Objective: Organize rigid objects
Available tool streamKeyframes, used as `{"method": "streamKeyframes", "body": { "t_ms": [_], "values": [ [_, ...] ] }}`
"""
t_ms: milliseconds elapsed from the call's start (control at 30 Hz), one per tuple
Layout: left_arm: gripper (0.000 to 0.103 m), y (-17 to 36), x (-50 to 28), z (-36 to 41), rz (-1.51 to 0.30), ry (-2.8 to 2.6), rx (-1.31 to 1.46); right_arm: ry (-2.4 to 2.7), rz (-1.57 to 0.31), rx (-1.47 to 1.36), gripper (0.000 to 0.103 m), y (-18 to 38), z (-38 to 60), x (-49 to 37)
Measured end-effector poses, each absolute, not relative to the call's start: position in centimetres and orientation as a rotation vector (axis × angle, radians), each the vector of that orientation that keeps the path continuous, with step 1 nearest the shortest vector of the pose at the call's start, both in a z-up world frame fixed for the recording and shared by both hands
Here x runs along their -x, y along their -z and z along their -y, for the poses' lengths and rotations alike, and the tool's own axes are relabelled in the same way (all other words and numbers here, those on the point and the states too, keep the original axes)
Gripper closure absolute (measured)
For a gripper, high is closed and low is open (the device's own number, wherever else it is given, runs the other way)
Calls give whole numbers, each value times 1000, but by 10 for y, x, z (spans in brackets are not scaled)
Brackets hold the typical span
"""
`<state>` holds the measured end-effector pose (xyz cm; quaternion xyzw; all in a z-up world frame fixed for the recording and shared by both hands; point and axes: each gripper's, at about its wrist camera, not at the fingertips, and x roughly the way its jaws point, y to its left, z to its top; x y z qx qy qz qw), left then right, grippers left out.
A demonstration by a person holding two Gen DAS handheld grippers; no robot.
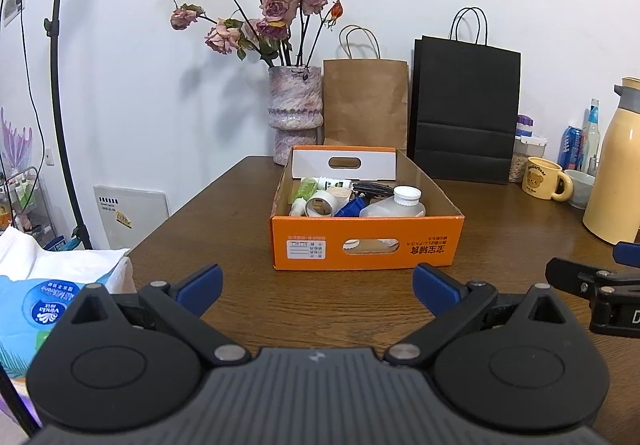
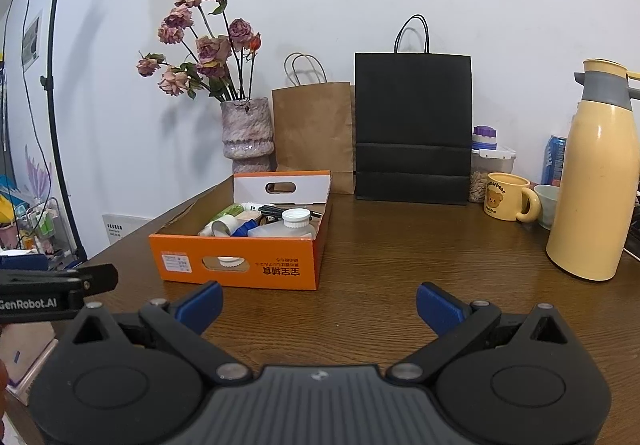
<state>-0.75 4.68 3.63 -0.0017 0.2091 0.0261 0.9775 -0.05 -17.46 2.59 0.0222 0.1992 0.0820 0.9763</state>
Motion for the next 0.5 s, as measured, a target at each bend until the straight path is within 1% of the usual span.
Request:
{"method": "streamKeyframes", "body": {
  "t_ms": [500],
  "values": [
    [0,-38,8,-47,-420,-57,4,-171,-408,-41,0,-20,172,-2]
  ]
}}
